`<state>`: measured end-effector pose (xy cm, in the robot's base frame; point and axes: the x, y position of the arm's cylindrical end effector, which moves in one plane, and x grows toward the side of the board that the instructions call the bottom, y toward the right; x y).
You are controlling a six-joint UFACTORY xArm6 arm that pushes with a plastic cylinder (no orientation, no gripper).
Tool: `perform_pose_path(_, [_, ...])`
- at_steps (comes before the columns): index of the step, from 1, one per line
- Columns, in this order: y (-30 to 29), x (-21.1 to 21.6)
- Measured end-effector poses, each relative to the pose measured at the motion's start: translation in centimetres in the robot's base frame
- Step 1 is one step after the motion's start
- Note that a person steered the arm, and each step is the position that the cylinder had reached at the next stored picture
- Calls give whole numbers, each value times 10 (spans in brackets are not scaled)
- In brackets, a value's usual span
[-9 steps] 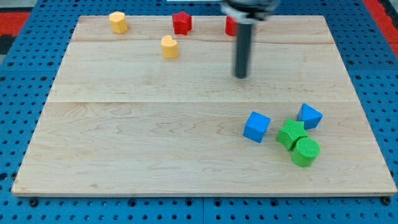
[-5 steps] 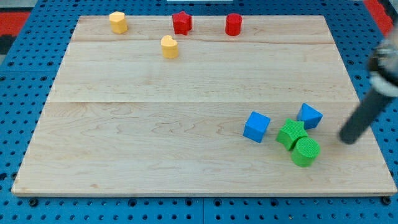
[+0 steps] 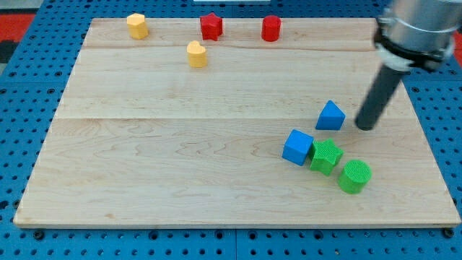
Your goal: Place the blue triangle down to the yellow heart
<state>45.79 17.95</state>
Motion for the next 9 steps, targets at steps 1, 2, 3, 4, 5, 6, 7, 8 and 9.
perform_pose_path(1, [-76,-3])
perform_pose_path(2, [-93,-34])
perform_pose_path(3, [-120,-59])
perform_pose_path(4, [-124,-71])
perform_pose_path(5, [-128,-82])
perform_pose_path(6, [-146,-93])
perform_pose_path(7, [-171,-95])
perform_pose_path(8, [-183,-109])
perform_pose_path(9, [-183,-111])
